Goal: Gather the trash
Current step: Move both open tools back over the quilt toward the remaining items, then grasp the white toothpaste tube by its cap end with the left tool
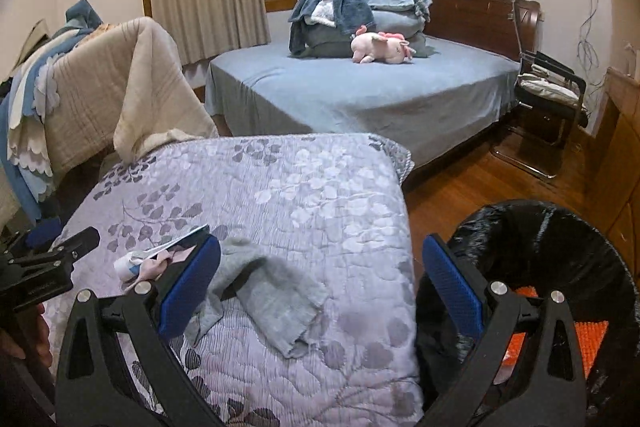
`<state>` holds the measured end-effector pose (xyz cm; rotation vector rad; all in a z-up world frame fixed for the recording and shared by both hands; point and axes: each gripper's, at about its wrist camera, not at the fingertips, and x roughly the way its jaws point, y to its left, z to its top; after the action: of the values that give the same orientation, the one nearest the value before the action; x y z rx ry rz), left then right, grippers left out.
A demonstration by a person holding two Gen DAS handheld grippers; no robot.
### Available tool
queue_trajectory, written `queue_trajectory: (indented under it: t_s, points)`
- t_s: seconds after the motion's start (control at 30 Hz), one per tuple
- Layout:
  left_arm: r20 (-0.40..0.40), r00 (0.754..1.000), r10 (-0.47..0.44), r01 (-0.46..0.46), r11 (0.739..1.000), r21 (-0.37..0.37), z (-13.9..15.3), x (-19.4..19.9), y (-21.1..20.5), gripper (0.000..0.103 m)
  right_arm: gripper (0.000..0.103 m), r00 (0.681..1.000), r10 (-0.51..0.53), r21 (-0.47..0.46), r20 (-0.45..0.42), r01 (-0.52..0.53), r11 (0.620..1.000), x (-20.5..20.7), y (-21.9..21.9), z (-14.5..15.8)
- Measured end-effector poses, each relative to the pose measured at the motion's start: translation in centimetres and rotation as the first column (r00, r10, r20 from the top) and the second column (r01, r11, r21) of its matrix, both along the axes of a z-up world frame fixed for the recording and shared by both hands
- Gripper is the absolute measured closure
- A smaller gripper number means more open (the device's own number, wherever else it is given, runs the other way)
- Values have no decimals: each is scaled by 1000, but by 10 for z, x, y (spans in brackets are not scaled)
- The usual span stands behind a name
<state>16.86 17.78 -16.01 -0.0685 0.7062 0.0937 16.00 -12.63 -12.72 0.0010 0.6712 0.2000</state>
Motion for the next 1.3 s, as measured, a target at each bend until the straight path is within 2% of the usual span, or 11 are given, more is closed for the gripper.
queue_trajectory:
  t_s: [0.37,0.57,0.73,0.83,1.03,1.1,1.2,1.3]
  points:
    - [-73,997,-27,27,1000,-6,-35,15,7,17,5,999,23,-23,-38,-24,999,13,19,-22]
    - [-120,991,-50,44,997,-59,-53,25,14,32,5,998,32,-33,-48,-34,999,19,24,-26]
    - [-130,988,-89,74,991,-116,-55,24,11,44,5,997,40,-40,-59,-42,998,20,28,-31]
    - [-141,982,-124,106,985,-133,-58,22,3,49,5,997,42,-42,-63,-45,998,20,29,-33]
    - [-138,986,-88,72,990,-117,-56,23,8,46,5,997,44,-44,-70,-47,998,23,31,-37]
    - [-140,987,-82,66,991,-112,-57,26,12,40,5,996,43,-42,-75,-46,998,24,30,-39]
    - [-152,982,-108,92,990,-110,-60,31,13,37,5,996,42,-41,-82,-45,998,26,32,-42]
    - [-151,980,-128,109,986,-128,-61,35,11,39,5,995,43,-44,-85,-47,998,26,33,-44]
